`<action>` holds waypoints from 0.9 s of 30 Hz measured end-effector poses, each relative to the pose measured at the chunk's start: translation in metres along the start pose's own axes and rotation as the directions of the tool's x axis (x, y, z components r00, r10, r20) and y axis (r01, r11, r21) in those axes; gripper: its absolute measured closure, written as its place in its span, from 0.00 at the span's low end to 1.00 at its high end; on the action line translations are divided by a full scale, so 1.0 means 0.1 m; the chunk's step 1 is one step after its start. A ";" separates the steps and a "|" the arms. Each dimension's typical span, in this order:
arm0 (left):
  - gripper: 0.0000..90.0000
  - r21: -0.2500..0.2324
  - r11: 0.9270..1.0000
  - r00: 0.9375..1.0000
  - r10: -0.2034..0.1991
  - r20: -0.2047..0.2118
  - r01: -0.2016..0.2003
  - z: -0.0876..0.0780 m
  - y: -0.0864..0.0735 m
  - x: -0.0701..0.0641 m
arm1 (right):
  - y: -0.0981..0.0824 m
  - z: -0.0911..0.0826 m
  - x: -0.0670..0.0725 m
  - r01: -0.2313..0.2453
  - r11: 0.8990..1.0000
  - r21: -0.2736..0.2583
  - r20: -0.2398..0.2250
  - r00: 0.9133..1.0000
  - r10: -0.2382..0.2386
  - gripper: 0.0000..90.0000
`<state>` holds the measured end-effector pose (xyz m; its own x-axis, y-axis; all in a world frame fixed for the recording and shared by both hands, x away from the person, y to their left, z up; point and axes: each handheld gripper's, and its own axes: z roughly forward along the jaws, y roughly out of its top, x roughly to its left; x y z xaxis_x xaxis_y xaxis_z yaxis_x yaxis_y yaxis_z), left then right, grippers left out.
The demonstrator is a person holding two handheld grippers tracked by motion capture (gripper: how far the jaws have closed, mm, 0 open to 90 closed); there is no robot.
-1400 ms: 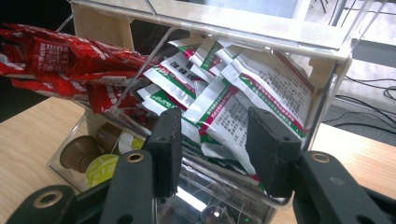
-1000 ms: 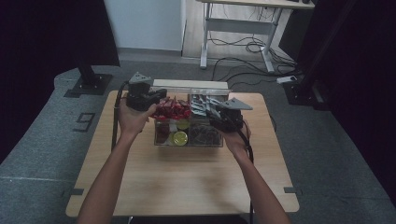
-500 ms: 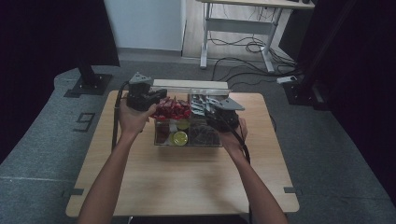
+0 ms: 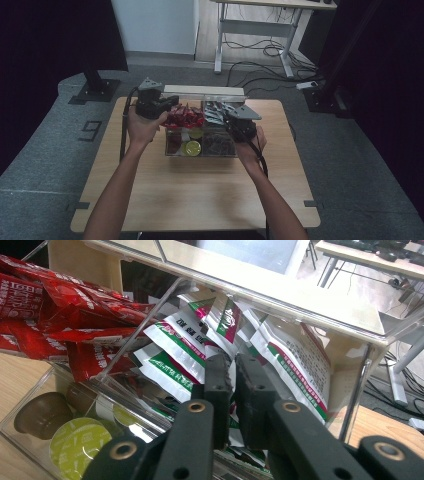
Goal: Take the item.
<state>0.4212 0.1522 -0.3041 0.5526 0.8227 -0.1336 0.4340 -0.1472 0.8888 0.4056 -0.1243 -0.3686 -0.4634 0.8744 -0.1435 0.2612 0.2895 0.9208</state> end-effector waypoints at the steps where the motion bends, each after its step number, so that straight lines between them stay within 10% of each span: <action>1: 1.00 0.000 1.000 1.000 0.000 -0.001 0.000 0.00 0.00 0.00 | 0.00 0.00 -0.01 -0.004 1.000 0.004 -0.005 1.000 0.004 0.94; 27: 1.00 -0.006 1.000 1.000 0.003 -0.001 -0.003 0.00 0.00 0.00 | 0.06 -0.21 -0.19 -0.078 0.995 -0.066 -0.095 0.993 0.072 0.99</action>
<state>0.4215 0.1522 -0.3045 0.5534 0.8226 -0.1307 0.4283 -0.1465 0.8917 0.3982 -0.1472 -0.3532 -0.5216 0.8522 -0.0419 0.2403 0.1938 0.9511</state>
